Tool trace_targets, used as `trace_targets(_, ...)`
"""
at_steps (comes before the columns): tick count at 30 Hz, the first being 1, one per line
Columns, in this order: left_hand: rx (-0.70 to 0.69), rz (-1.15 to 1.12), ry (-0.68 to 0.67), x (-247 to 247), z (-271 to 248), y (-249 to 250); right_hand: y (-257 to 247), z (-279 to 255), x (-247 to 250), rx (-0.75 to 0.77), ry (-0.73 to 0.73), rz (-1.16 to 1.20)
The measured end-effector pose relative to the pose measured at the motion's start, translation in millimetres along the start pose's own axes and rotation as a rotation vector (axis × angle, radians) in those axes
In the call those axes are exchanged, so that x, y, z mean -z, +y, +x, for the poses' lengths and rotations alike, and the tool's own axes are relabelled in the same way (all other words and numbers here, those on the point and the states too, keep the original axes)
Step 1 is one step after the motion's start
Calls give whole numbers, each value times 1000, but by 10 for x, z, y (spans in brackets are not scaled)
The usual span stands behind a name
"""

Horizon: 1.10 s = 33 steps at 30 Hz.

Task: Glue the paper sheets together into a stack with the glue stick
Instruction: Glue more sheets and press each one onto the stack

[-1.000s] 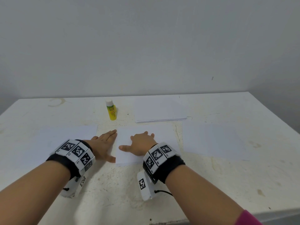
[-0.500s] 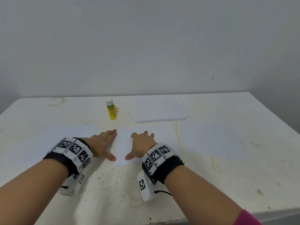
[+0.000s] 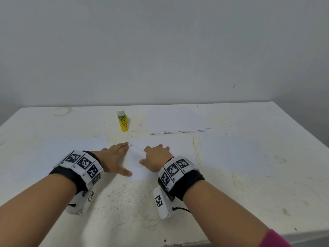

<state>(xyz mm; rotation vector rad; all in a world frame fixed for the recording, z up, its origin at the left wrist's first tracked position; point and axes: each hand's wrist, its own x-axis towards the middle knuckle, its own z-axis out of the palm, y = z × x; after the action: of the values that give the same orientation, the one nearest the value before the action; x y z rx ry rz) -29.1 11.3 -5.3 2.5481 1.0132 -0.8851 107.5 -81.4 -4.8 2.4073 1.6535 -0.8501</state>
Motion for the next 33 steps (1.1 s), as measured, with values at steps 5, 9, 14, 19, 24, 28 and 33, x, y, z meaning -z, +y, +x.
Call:
trace_targets(5, 6, 32, -6, -23, 4, 8, 29, 5, 27, 38, -49, -42)
trace_targets(9, 7, 34, -7, -22, 10, 4, 26, 21, 14, 37, -53, -67)
trace_targets(14, 10, 38, -14, -20, 8, 9, -8, 53, 7, 9, -77, -89)
trace_targets(19, 8, 44, -18, -25, 11, 11, -12, 81, 3, 13, -81, -102)
trace_targets(24, 2, 34, -20, -27, 16, -14, 2, 74, -12, 36, -88, -127)
trace_targets(28, -7, 56, -10, -31, 8, -19, 15, 64, -7, 48, -86, -135)
trace_targets(33, -14, 50, -4, -46, 16, -47, -3, 55, 18, 18, -82, -111)
